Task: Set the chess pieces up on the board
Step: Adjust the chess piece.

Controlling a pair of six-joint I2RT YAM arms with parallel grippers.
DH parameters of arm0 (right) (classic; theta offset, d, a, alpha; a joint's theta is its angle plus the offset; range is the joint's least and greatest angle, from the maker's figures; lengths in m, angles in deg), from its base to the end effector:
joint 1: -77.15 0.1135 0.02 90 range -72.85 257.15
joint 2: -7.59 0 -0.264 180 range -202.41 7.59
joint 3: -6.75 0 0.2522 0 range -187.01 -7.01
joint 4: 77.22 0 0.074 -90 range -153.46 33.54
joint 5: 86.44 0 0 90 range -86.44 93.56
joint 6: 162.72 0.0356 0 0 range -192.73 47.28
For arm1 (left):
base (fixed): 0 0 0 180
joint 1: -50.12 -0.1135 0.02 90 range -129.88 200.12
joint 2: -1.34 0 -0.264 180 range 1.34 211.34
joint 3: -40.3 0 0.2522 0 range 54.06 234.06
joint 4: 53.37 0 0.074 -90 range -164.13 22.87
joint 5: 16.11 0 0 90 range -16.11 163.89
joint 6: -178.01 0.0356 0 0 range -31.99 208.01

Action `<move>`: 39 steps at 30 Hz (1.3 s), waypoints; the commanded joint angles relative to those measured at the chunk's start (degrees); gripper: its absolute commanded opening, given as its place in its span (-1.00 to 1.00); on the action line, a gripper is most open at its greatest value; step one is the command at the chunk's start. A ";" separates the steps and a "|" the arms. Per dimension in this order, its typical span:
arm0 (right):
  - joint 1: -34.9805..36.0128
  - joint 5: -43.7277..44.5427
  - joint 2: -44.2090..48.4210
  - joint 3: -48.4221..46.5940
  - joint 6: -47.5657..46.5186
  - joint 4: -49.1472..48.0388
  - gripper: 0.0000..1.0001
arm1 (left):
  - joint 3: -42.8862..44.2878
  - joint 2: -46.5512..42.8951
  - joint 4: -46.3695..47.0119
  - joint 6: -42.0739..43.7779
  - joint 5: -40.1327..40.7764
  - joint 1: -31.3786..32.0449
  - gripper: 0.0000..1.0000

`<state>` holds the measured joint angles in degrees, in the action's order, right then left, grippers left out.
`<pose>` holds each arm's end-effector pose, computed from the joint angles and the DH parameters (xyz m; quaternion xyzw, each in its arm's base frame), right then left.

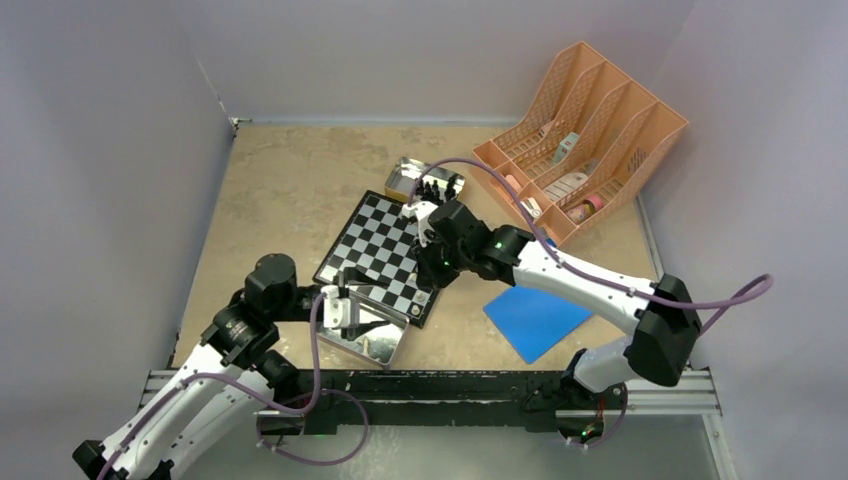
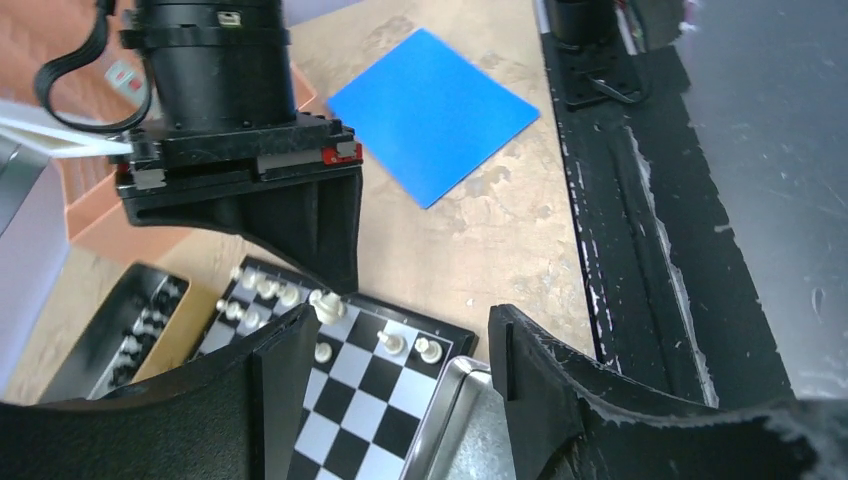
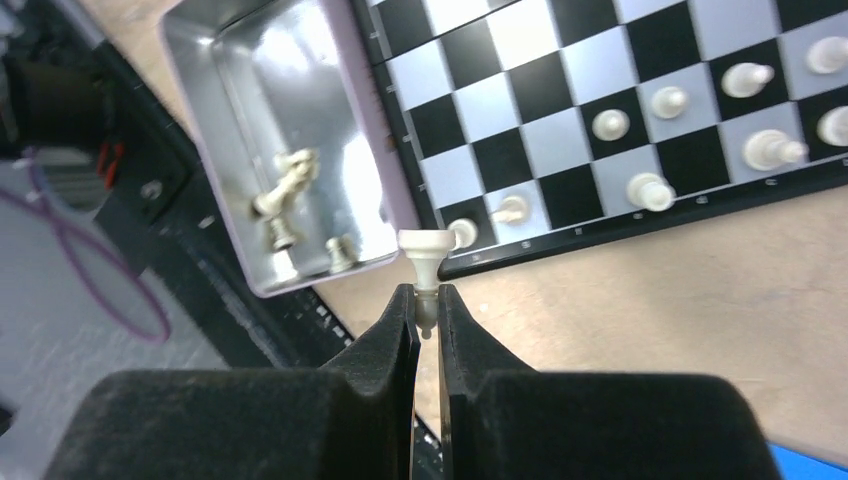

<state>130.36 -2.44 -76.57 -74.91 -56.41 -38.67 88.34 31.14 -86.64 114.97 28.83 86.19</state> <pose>0.1932 0.2646 0.2933 -0.3082 0.8553 0.2750 0.3127 0.0872 -0.0947 0.2979 0.5819 0.5030 -0.3477 0.5362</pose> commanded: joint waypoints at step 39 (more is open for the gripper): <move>0.02 -27.81 14.16 7.39 -2.38 -11.73 -0.92 | 6.85 14.62 -0.26 20.86 -15.85 0.02 -0.32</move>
<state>130.38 -27.84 -65.03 -67.46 -58.79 -49.09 92.76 46.40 -87.82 135.54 15.67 86.19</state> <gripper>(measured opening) 0.096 0.371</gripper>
